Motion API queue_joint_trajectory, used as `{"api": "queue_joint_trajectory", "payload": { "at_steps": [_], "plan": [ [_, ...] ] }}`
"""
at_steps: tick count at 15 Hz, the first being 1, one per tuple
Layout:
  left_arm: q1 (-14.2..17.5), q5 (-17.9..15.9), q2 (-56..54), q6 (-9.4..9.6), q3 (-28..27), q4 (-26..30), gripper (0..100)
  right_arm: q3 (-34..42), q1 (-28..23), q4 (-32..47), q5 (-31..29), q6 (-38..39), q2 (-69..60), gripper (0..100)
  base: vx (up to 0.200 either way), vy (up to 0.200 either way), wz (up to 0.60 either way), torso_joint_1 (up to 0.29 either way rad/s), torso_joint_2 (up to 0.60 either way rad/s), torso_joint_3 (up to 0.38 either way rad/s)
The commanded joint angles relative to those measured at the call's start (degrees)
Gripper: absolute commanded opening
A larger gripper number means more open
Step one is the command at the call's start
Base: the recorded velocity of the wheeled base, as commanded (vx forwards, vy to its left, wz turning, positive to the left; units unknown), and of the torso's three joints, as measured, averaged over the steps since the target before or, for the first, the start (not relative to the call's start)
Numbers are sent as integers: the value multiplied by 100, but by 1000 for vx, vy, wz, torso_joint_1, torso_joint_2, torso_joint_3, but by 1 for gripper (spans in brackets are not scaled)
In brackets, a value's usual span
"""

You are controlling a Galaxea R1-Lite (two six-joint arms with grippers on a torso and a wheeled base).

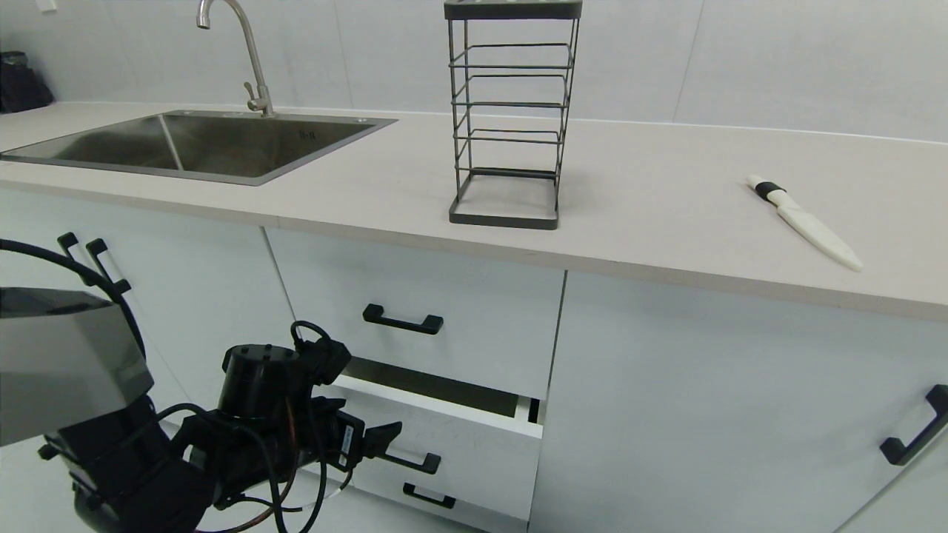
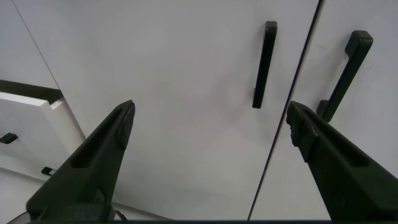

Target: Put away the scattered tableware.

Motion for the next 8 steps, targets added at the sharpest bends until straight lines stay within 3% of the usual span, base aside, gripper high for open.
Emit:
{"api": "queue_joint_trajectory", "payload": {
  "at_steps": [1,8],
  "plan": [
    [9,3,157,-10,-173,-27,100,1,1,-1,3,0,7,100,0,0,0,0,0,0],
    [140,12,351,-10,-533,-44,100,1,1,-1,3,0,7,100,0,0,0,0,0,0]
  ]
}}
